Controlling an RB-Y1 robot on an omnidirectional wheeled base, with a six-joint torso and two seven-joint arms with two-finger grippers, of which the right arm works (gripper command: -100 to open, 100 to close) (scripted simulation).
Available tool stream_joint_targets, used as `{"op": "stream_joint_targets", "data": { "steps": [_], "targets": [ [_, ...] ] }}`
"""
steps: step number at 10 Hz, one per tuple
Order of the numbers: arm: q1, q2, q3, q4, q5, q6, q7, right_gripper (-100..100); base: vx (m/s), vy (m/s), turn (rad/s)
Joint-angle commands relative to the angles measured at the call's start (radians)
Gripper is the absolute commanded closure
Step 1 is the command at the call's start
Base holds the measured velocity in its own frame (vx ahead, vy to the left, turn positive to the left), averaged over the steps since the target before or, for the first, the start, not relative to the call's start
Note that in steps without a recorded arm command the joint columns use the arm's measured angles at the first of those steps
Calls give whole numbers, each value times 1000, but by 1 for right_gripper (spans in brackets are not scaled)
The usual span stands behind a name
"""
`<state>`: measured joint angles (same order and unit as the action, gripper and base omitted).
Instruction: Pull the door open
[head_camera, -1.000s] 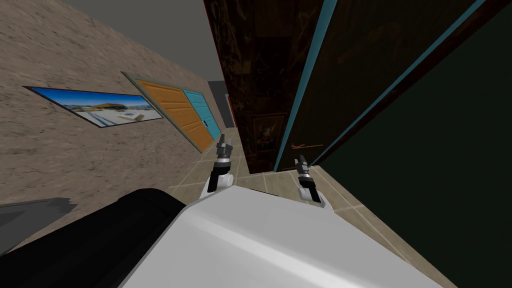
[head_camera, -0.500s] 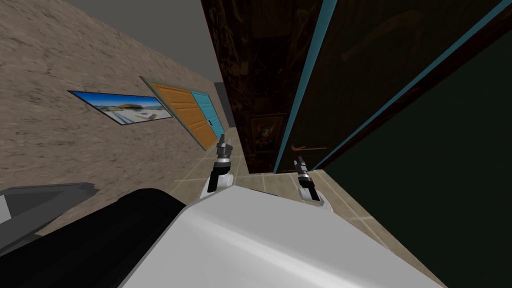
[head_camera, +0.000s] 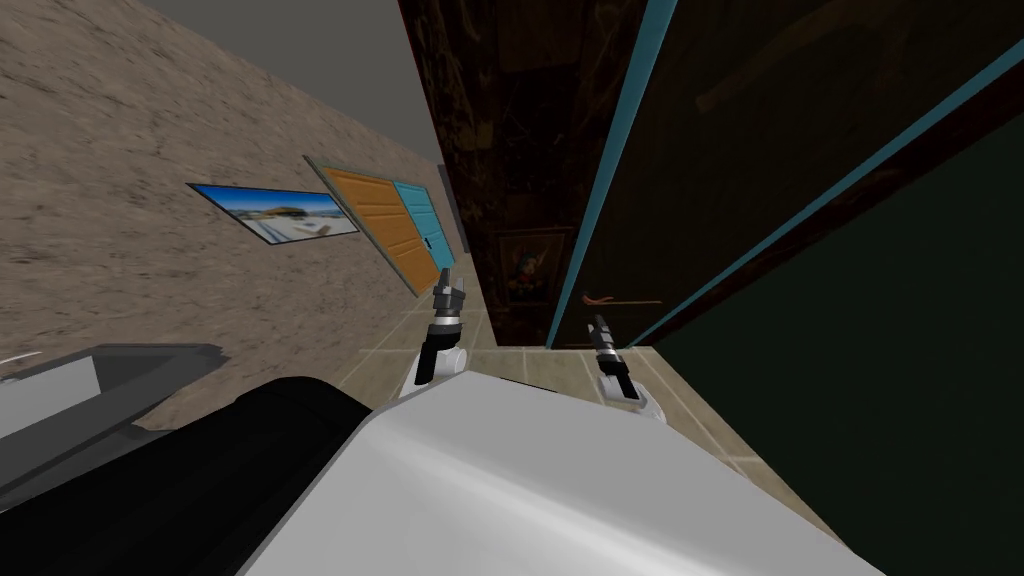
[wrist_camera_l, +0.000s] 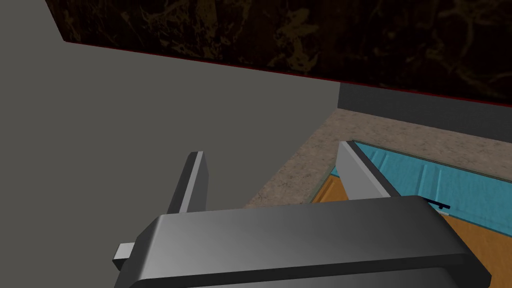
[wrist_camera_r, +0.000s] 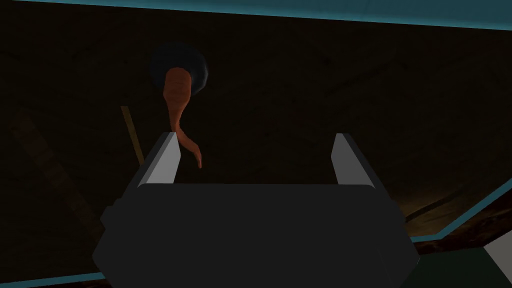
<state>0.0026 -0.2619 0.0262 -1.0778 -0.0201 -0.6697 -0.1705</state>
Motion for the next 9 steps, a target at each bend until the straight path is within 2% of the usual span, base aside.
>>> {"op": "stream_joint_targets", "data": {
  "steps": [1,5,7,9],
  "targets": [
    [-17,-7,4,48,1,1,-4,-100,26,-172,189],
    [-49,-19,8,126,2,-1,-11,-100,31,-141,106],
    [-75,-29,12,190,3,-2,-16,-100,37,-159,153],
    [-89,-34,14,225,4,-3,-19,-100,25,-138,109]
  ]
}}
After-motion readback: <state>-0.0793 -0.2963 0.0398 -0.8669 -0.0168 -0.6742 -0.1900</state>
